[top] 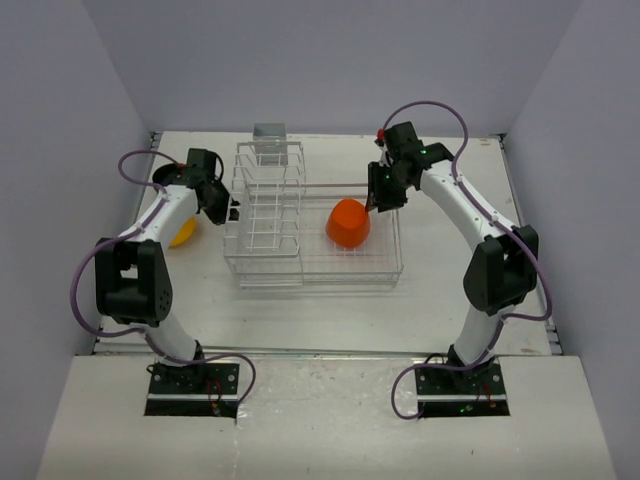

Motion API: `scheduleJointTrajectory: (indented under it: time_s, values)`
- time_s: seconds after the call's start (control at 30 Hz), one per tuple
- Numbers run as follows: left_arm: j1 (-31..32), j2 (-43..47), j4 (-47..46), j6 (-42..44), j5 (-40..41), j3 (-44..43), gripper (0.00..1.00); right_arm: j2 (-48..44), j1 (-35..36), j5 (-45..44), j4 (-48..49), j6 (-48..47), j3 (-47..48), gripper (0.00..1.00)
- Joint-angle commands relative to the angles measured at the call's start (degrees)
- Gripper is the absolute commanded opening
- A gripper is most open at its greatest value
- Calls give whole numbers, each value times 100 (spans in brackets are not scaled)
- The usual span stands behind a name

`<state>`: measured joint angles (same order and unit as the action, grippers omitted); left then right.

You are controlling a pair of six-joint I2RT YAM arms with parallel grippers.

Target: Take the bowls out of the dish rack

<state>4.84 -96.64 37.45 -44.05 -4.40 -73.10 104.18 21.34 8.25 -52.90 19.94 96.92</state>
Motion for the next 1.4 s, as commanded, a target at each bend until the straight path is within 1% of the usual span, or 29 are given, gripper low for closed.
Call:
scheduleJointTrajectory:
  time_s: [0.0, 0.27, 0.6, 0.83, 1.13, 1.37]
  values:
    - [78, -56, -203, -95, -60, 41, 0, 128, 1, -227, 61, -70, 11, 38]
    - [122, -162, -212, -95, -96, -29, 0, 366, 1, -482, 70, -87, 37, 32]
    - [157, -267, -247, -33, -140, -55, 0, 278, 1, -465, 114, -87, 55, 33]
    - [166, -320, -291, -33, -210, -55, 0, 454, 1, -465, 227, -79, 11, 33]
    - [193, -399, -291, -51, -236, -125, 0, 832, 45, -43, 289, -193, 432, 31]
    - [210, -443, -309, -68, -263, -152, 0, 1025, 300, 325, 342, -201, 617, 31]
